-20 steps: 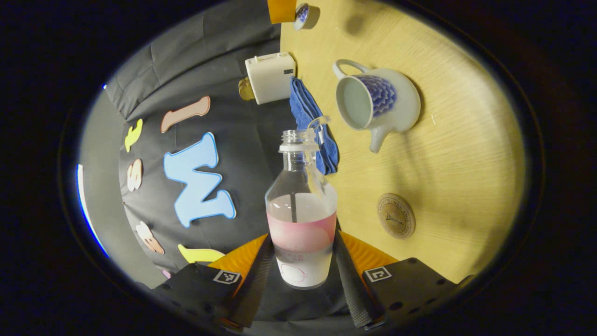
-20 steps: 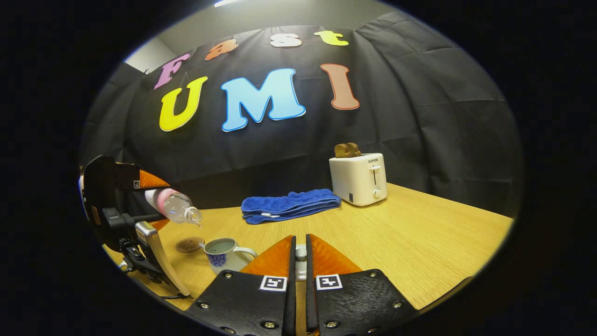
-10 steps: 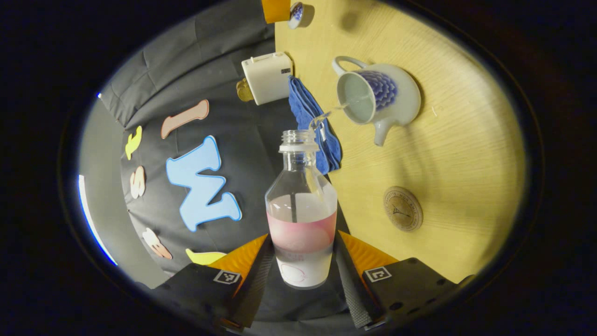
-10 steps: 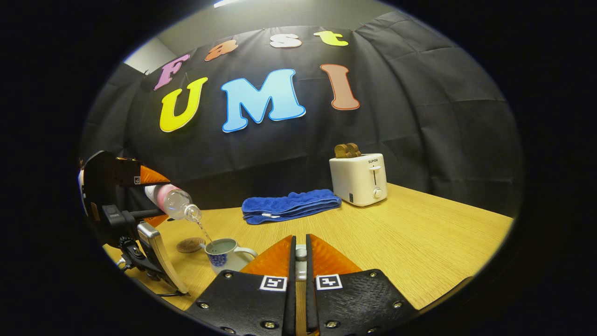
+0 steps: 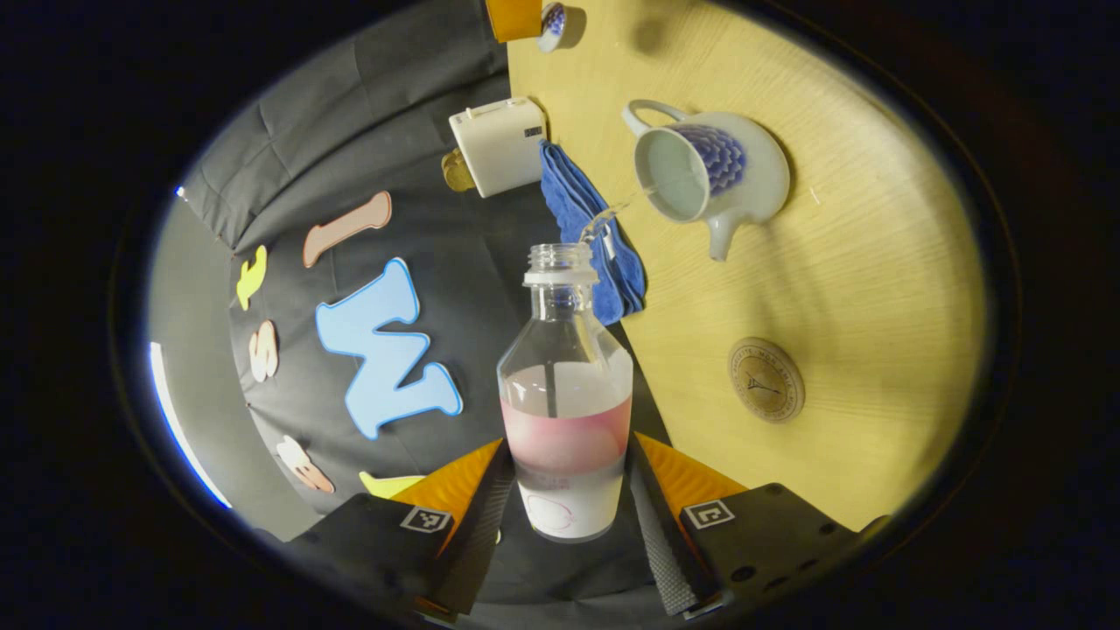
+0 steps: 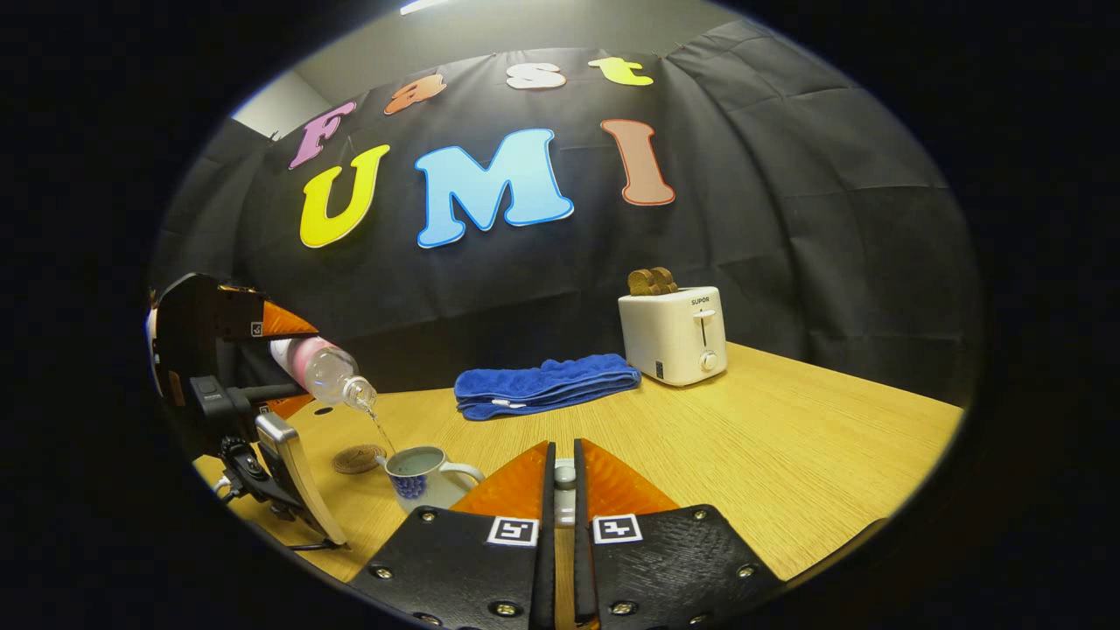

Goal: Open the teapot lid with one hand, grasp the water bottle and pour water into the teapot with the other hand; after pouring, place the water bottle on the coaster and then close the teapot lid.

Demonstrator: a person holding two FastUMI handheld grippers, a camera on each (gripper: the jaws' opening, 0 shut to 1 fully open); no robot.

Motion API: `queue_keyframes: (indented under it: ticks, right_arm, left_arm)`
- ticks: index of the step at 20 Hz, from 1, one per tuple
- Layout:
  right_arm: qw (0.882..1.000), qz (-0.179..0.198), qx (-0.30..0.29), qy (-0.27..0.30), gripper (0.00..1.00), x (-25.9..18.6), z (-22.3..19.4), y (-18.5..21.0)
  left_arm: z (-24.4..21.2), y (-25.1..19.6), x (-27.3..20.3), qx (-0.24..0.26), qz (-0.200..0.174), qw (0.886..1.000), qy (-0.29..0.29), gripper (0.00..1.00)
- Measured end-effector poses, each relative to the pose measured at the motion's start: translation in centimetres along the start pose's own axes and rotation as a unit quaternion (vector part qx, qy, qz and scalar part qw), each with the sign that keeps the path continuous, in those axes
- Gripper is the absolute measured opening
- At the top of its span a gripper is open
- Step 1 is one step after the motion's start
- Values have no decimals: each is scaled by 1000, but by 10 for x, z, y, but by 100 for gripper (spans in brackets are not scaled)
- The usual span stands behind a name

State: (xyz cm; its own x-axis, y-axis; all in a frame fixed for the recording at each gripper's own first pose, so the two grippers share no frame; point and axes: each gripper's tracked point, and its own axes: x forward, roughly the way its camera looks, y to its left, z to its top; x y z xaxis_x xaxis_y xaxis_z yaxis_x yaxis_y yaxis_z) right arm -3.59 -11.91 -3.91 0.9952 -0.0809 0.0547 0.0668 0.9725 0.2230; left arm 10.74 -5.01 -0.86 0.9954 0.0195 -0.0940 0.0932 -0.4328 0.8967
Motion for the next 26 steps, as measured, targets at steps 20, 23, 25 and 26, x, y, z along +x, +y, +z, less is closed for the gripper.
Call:
queue_keyframes:
  ticks: [20,23,25,26]
  right_arm:
    - [1000,1,2,4,8,0,-2,-1]
    - [1000,0,2,5,8,0,-3,-2]
    - [1000,0,2,5,8,0,-3,-2]
    - [1000,-1,2,4,8,0,-2,-2]
  left_arm:
    - [5,7,6,43,3,999,-4,87]
    - [6,7,6,51,4,999,-5,87]
    - [8,9,9,57,5,998,-6,87]
    - [8,10,9,61,6,998,-8,87]
